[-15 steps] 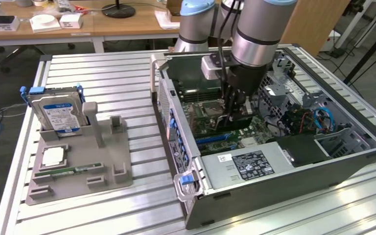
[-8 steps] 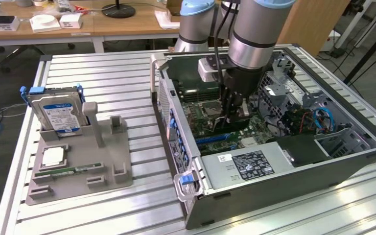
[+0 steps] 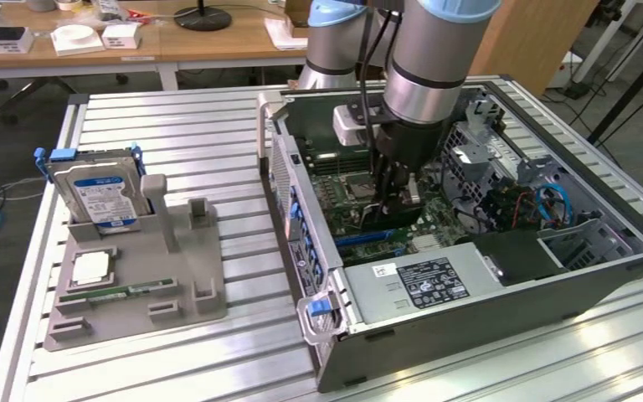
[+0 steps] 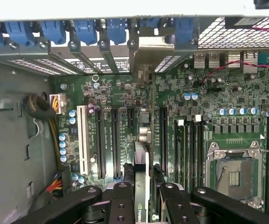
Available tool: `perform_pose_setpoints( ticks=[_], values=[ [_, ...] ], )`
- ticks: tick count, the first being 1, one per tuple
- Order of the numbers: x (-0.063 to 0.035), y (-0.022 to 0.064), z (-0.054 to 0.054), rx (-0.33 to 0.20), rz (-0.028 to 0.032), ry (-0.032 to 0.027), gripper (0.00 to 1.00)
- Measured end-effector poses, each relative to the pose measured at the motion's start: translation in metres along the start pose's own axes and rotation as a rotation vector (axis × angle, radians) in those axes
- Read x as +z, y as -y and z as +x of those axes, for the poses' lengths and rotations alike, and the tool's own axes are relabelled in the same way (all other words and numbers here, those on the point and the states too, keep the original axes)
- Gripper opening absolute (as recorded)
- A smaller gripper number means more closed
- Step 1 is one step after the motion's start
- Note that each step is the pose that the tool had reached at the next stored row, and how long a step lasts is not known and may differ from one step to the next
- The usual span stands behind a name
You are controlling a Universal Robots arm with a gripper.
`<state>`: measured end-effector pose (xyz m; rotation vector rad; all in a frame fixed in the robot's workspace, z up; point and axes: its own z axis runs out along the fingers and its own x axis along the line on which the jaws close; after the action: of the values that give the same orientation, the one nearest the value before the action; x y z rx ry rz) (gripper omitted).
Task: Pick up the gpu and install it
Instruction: 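Insert the gpu into the slot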
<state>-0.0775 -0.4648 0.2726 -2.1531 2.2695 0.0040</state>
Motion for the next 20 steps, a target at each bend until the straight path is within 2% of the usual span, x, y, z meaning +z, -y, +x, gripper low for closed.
perform_pose_setpoints(
  ticks=[20],
  values=[
    [0.0097, -0.0037, 0.0002, 0.000, 0.0000, 0.0000, 0.26]
  ],
)
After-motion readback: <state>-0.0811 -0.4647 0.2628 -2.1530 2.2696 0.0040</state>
